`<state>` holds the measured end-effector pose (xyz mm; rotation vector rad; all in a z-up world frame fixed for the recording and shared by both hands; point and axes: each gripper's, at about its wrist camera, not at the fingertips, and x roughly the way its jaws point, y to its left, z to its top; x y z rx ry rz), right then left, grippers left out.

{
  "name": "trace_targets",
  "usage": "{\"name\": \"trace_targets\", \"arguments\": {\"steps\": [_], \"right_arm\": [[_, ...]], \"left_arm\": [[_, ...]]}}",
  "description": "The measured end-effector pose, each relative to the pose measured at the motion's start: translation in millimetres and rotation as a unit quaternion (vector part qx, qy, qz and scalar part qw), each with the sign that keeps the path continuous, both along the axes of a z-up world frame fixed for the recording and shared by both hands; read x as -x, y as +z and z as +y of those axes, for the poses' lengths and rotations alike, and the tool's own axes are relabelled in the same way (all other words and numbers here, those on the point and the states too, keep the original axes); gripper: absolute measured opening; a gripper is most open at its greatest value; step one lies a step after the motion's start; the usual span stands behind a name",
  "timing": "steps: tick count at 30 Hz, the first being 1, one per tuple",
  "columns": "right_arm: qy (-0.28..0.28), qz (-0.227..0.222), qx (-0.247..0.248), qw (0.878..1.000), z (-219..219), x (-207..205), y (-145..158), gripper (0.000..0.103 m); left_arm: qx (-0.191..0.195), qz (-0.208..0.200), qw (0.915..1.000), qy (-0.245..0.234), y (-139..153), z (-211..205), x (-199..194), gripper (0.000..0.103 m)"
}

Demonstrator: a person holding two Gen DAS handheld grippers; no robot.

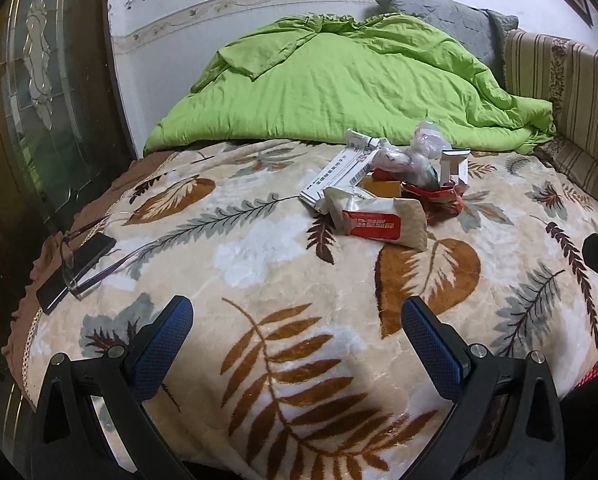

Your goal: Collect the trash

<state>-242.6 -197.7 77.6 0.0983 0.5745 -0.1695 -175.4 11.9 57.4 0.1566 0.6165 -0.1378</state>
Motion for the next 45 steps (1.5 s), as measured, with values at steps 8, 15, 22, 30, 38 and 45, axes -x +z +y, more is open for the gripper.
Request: {"name": "trace_targets", "arguments": {"steps": [8, 15, 22, 30, 38, 45], "right_arm": [[0.002, 0.004, 0.004, 1.0, 2.0, -0.2, -0.6, 0.103], [0.001, 0.003, 0.004, 1.0, 2.5, 0.1, -1.0, 0.103], [0.003, 0.006, 0.006, 1.0, 2.2, 1.2, -2.2, 0.103], [0.003, 0.006, 0.006, 1.0, 3.1, 1.5, -2.2, 0.103], [0.004, 0.006, 0.006, 1.0, 3.3, 1.7, -3.0, 0.103], [0.015, 0.032, -0.018, 0.999, -5.1, -6.4, -8.2, 0.103]], "left_arm": [[0.008, 0.002, 1.0, 0.004, 0.9, 2.6, 0.7, 0.103], [0.017, 0.006, 0.9998, 0.007, 1.7, 7.2, 0.2, 0.103], [0.017, 0.007, 0.9998, 0.008, 1.1, 8.0, -0.3, 0.103], [0.017, 0.008, 0.9998, 0.007, 0.0, 9.3, -0.1, 0.103], [0.018, 0.011, 0.9998, 0.008, -1.8, 8.9, 0.7, 0.103], [0.079, 0.066, 0.9946, -0.011, -3.4, 13.5, -21.7, 0.103]]}}
